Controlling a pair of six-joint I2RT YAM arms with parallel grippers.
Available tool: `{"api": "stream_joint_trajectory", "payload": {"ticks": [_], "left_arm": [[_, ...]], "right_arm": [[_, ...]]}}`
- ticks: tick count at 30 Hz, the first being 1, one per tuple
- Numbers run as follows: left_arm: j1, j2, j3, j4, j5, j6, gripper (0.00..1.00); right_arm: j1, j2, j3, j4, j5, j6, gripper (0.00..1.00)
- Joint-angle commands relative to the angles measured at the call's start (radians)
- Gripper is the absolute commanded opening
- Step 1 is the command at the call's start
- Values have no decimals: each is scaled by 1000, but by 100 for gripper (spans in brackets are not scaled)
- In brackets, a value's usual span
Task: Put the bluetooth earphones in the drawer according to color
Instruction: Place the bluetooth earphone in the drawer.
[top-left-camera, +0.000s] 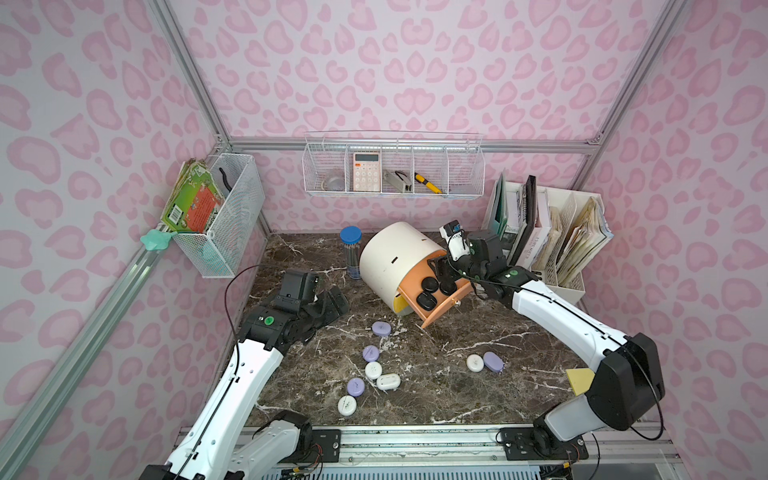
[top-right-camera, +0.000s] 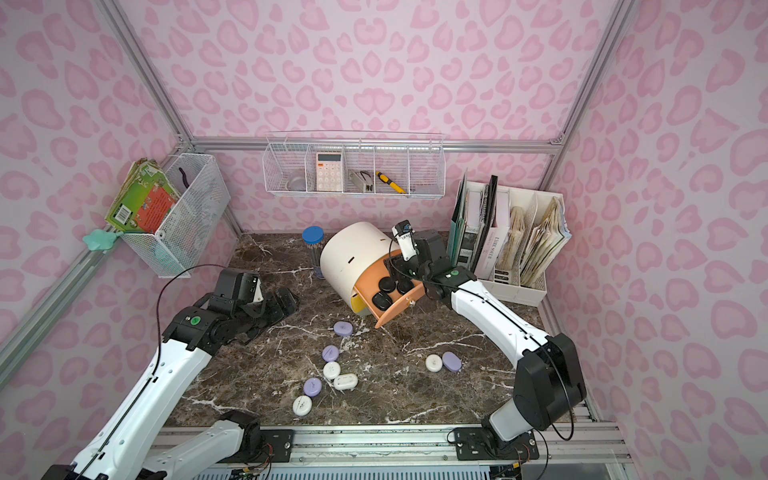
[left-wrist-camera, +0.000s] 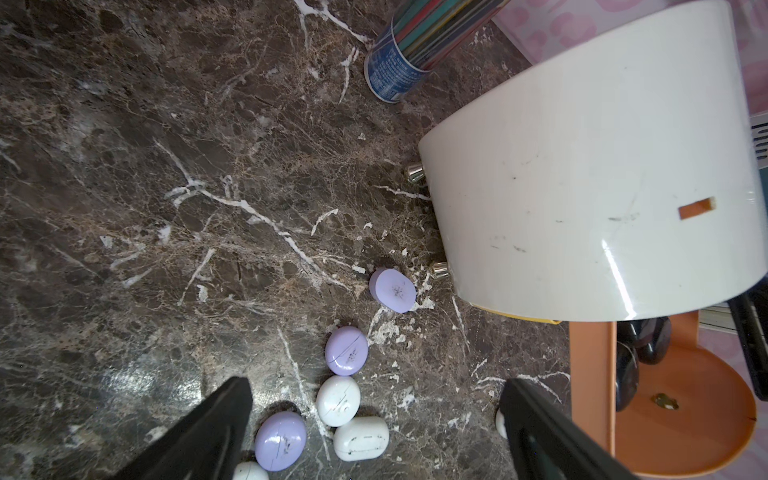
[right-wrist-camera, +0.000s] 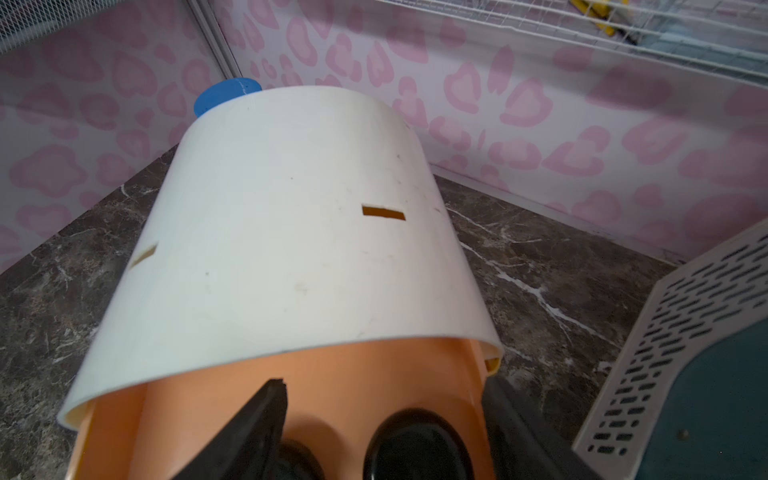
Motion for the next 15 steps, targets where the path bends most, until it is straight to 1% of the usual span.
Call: {"api": "stream_joint_trajectory", "payload": {"ticks": [1,9,15], "left_arm": [[1,20,31,27,37,8,99],[0,145,154,63,103,63,99],[-10,283,270,78,140,88,99]], "right_arm": [[1,-38,0,-20,20,4,76],[-4,-200,-100,-47,21,34,77],[-27,-363,-224,-88,11,80,76]]}}
